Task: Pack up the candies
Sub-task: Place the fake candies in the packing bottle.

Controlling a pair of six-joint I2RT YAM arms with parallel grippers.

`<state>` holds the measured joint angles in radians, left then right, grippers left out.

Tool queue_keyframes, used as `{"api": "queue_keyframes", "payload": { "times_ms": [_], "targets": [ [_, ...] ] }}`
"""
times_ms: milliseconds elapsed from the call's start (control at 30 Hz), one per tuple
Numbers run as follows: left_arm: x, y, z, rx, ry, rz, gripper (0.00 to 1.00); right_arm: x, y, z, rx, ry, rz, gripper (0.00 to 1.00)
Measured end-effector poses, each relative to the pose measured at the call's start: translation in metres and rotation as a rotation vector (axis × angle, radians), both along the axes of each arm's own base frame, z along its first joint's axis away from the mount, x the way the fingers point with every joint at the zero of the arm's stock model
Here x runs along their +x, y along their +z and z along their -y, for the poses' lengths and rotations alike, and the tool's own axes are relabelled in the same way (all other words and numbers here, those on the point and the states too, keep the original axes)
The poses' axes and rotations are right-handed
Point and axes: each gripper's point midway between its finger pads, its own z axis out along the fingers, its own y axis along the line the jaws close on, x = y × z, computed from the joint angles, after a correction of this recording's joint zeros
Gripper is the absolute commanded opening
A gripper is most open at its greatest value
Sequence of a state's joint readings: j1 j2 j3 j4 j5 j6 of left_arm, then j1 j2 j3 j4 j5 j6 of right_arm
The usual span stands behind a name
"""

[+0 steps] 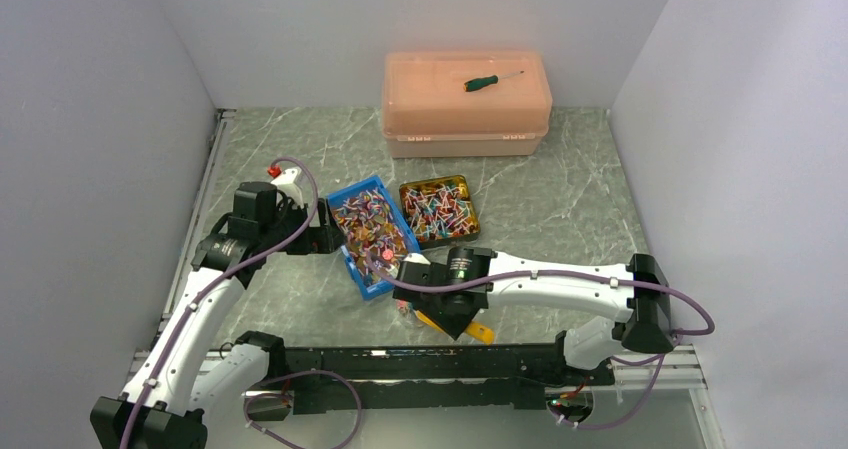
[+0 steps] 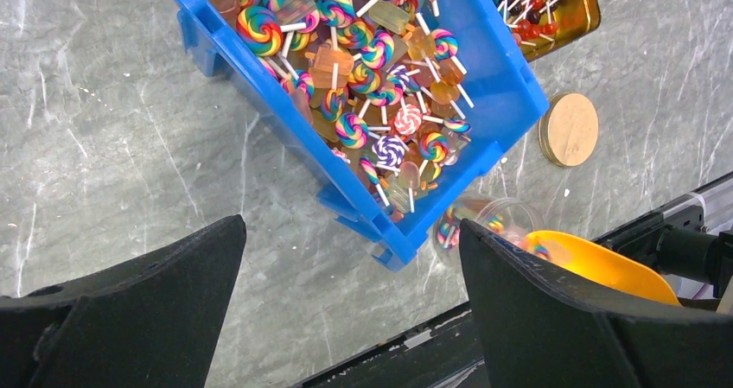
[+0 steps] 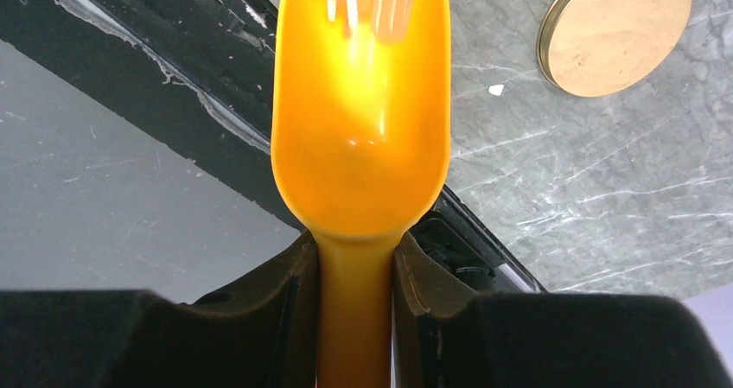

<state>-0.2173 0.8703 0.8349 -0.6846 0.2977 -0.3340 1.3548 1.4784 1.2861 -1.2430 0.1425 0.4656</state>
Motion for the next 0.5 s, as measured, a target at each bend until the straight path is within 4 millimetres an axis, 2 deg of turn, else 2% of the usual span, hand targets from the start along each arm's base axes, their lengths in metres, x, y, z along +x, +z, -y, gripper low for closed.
{"api": "queue_keyframes", "payload": {
  "times_ms": [500],
  "targets": [
    [0.0002, 0.0007, -0.0011, 0.004, 0.005, 0.005, 0.99, -0.0038, 0.0053, 0.0044, -0.019, 0.006, -0.029, 0.00]
  ]
}}
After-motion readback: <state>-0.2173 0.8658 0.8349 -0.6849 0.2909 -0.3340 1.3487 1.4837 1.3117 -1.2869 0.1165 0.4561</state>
